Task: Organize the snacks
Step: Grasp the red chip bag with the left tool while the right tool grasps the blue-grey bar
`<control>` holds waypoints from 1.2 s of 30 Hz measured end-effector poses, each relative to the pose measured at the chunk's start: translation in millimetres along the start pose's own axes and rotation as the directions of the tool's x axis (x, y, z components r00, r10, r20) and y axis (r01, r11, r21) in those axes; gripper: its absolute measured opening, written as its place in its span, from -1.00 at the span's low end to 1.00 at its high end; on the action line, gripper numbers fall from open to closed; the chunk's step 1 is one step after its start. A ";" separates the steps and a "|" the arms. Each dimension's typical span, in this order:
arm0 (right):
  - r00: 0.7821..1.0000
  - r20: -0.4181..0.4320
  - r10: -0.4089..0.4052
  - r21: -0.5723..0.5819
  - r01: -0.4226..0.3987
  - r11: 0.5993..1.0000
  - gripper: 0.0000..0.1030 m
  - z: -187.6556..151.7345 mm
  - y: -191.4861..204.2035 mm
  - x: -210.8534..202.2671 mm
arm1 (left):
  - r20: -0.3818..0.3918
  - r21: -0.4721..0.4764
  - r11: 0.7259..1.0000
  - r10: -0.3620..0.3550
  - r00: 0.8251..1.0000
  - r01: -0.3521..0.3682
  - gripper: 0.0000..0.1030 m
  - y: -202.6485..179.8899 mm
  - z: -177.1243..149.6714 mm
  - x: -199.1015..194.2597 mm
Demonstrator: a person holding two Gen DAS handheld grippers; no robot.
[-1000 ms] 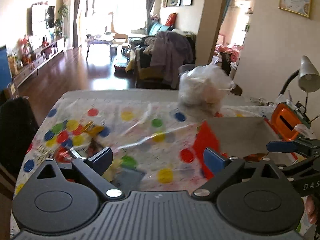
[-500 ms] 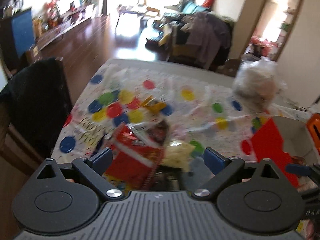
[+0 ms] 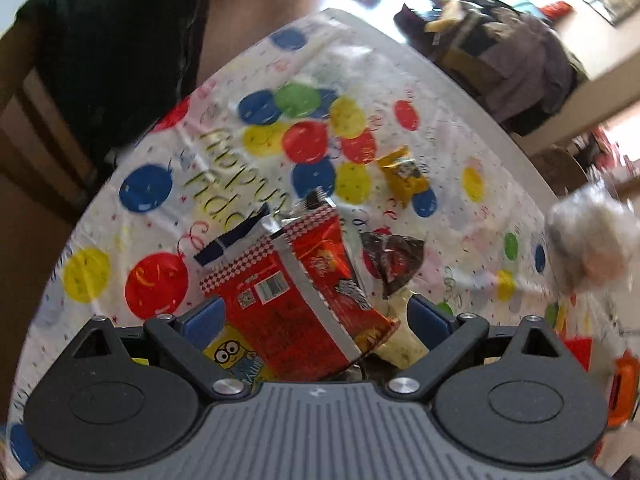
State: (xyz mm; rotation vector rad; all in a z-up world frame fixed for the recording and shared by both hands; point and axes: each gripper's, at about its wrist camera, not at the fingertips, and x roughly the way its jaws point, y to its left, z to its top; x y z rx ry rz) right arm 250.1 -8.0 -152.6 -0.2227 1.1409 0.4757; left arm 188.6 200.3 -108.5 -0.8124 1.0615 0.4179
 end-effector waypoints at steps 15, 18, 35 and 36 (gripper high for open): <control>0.991 -0.088 -0.104 0.096 0.112 0.989 0.57 23.8 25.5 55.1 | -0.106 -0.227 0.974 -0.032 0.994 0.007 0.88 18.3 6.1 35.4; 0.989 -0.092 -0.114 0.120 0.125 0.985 0.53 23.5 26.4 57.9 | -0.112 -0.244 0.970 -0.036 0.993 0.007 0.82 21.0 6.2 38.3; 0.993 -0.039 -0.115 0.142 0.120 0.983 -0.09 13.7 24.5 47.9 | -0.090 -0.212 0.976 -0.073 0.993 0.052 0.41 25.6 -3.8 33.2; 0.993 -0.033 -0.115 0.144 0.118 0.983 -0.09 12.6 23.2 46.3 | -0.089 -0.209 0.976 -0.078 0.993 0.058 0.41 26.2 -5.0 32.6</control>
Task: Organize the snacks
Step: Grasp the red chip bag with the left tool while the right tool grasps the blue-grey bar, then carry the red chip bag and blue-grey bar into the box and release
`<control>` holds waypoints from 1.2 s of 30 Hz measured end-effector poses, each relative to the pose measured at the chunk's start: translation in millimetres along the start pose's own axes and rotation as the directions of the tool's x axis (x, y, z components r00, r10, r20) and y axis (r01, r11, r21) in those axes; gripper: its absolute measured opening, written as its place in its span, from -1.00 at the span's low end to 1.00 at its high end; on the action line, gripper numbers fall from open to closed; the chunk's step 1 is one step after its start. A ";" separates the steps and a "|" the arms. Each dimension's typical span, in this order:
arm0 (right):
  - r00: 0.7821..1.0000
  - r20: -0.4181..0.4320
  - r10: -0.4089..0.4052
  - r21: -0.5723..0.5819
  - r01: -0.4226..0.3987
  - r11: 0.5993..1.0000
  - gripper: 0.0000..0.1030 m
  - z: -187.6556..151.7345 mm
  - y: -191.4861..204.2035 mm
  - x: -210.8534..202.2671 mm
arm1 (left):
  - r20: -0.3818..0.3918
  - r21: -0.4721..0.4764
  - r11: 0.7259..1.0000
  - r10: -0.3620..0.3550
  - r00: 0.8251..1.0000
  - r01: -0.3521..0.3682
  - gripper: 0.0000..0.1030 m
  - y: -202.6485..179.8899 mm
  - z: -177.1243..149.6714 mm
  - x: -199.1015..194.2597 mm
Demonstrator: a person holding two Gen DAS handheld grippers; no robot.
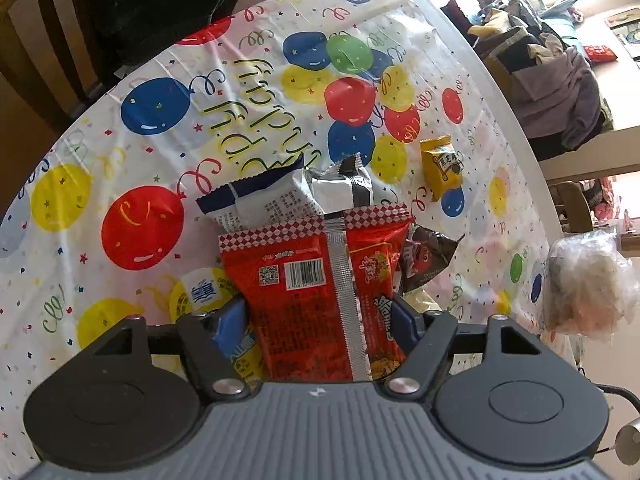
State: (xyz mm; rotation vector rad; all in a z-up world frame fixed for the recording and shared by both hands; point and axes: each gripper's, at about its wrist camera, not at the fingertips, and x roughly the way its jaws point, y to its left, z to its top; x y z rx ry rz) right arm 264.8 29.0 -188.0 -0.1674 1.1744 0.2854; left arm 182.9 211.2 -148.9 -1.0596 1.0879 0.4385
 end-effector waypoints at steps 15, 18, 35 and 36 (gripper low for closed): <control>0.995 0.079 0.057 0.031 -0.060 0.998 -0.09 -16.2 -27.8 -51.8 | 0.046 0.155 0.985 -0.077 0.996 0.069 0.40 -4.7 -28.0 -43.0; 0.992 0.098 0.081 0.035 -0.085 0.996 -0.09 -16.3 -31.9 -65.6 | 0.055 0.208 0.975 -0.088 0.995 0.075 0.40 -12.5 -35.9 -53.5; 0.968 0.201 0.150 0.010 -0.155 0.988 -0.09 -17.6 -86.5 -149.0 | 0.093 0.582 0.811 -0.140 0.986 0.060 0.40 -90.8 -104.5 -101.7; 0.967 0.206 0.147 0.012 -0.152 0.988 -0.09 -17.0 -92.1 -152.9 | 0.092 0.601 0.797 -0.143 0.985 0.060 0.40 -97.9 -110.0 -102.7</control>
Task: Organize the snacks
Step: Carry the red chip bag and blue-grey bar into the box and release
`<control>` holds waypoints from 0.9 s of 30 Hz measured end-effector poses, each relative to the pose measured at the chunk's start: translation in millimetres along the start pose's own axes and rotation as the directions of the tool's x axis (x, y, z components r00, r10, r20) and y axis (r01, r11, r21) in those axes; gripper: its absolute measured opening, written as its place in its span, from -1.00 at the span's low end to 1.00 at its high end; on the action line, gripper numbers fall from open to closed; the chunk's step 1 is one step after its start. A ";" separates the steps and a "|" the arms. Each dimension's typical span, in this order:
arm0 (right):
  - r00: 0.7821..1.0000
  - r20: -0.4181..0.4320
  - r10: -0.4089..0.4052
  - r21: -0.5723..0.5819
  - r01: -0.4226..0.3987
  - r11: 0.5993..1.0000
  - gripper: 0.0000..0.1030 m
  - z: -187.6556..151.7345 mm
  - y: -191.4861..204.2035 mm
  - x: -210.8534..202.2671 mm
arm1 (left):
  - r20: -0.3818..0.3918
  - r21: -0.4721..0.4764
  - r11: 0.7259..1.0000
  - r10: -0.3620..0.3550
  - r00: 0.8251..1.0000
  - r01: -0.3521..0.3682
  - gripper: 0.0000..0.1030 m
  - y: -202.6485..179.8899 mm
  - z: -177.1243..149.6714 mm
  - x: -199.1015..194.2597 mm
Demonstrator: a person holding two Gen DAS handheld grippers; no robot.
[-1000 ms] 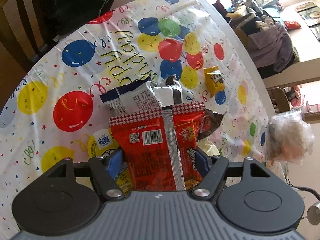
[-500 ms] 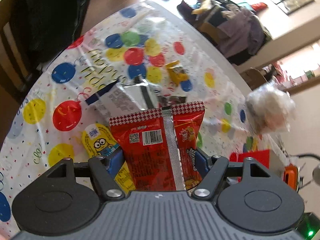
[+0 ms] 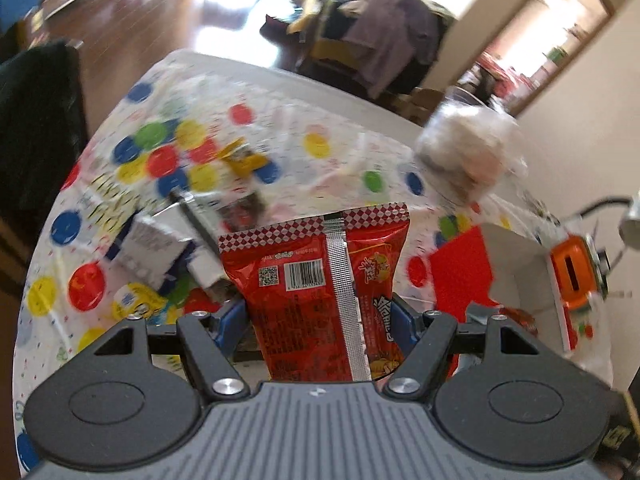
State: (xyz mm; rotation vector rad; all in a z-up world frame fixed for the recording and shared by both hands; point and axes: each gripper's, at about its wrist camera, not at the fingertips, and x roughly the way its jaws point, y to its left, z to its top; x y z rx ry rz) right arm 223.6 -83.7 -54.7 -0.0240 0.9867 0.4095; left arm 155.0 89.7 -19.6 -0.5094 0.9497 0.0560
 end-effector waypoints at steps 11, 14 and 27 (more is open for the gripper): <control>0.997 0.069 -0.043 0.022 0.042 0.999 -0.09 28.1 -82.4 -37.7 | -0.001 0.211 0.974 -0.084 0.996 0.082 0.41 -114.7 -1.0 4.4; 0.995 0.079 -0.059 0.020 0.057 0.998 -0.09 37.5 -108.8 -43.7 | -0.038 0.255 0.961 -0.097 0.995 0.104 0.41 -149.7 -2.2 16.3; 0.989 0.045 -0.144 0.047 0.142 0.989 -0.09 67.6 -234.0 -37.5 | -0.116 0.367 0.924 -0.066 0.991 0.104 0.41 -271.4 -7.4 87.6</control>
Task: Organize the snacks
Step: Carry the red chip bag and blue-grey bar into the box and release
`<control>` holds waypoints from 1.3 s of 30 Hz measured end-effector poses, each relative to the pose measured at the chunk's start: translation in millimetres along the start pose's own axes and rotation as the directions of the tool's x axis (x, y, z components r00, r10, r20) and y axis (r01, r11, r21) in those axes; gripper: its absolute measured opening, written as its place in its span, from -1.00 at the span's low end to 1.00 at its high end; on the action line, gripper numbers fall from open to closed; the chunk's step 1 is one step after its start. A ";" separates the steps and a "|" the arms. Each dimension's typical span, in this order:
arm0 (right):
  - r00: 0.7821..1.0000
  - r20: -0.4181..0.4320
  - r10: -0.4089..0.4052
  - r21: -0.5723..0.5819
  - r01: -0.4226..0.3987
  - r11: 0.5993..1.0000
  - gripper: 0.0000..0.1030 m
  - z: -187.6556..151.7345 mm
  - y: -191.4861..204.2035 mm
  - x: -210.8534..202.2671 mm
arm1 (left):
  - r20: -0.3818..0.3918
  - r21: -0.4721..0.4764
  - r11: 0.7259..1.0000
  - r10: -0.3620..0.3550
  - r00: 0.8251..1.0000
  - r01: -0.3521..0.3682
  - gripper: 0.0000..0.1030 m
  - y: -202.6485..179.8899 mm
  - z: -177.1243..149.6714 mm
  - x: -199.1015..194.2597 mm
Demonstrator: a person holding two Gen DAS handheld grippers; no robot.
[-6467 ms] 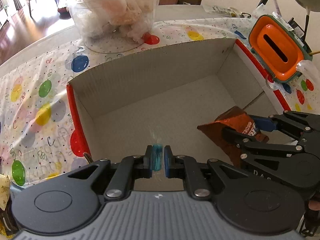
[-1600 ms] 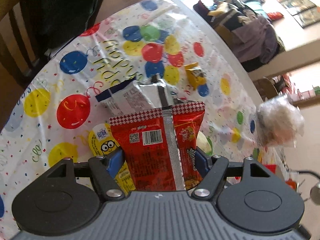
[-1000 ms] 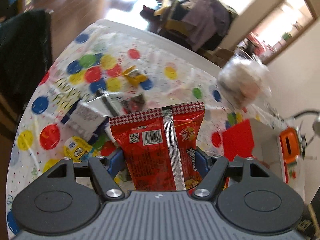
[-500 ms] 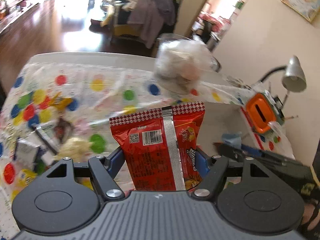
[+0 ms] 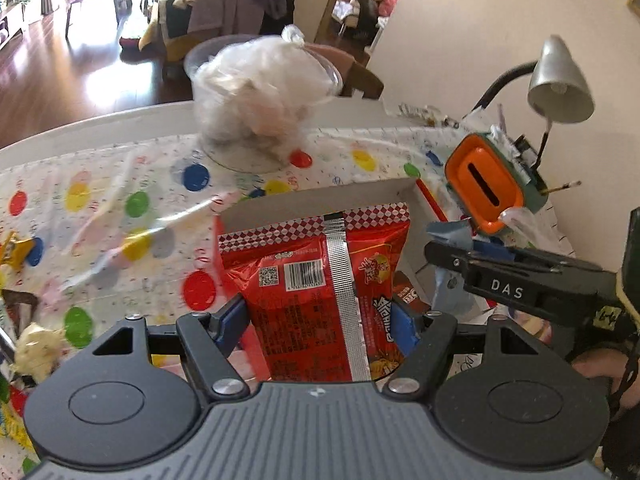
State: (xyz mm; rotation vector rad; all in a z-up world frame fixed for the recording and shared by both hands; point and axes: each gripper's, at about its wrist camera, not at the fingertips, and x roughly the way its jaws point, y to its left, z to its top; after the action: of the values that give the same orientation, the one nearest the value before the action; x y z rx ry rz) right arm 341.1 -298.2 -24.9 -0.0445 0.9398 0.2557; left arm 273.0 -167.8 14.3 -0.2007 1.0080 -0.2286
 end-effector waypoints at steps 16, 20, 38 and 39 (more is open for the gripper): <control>0.983 -0.180 -0.022 -0.066 0.010 0.998 -0.09 -4.2 -48.5 75.0 | -0.170 0.055 0.992 0.120 0.978 -0.113 0.41 -31.8 11.9 111.2; 0.976 -0.217 -0.011 -0.088 -0.009 0.996 -0.09 -3.3 -48.1 88.8 | -0.208 0.083 0.987 0.155 0.966 -0.140 0.41 -36.5 11.5 130.8; 0.965 -0.256 -0.052 -0.188 0.003 0.982 -0.08 -2.2 -42.4 103.0 | -0.294 0.095 0.980 0.194 0.936 -0.174 0.43 -39.6 15.4 160.2; 0.965 -0.255 -0.052 -0.185 0.004 0.983 -0.08 -2.2 -43.2 102.2 | -0.293 0.090 0.981 0.190 0.937 -0.171 0.43 -39.6 15.2 159.9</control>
State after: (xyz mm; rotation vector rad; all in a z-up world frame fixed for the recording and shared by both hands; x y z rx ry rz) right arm 406.9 -320.2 -111.4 -0.2658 1.1734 0.3146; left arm 364.2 -249.7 -96.8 -0.0137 1.3130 -0.1237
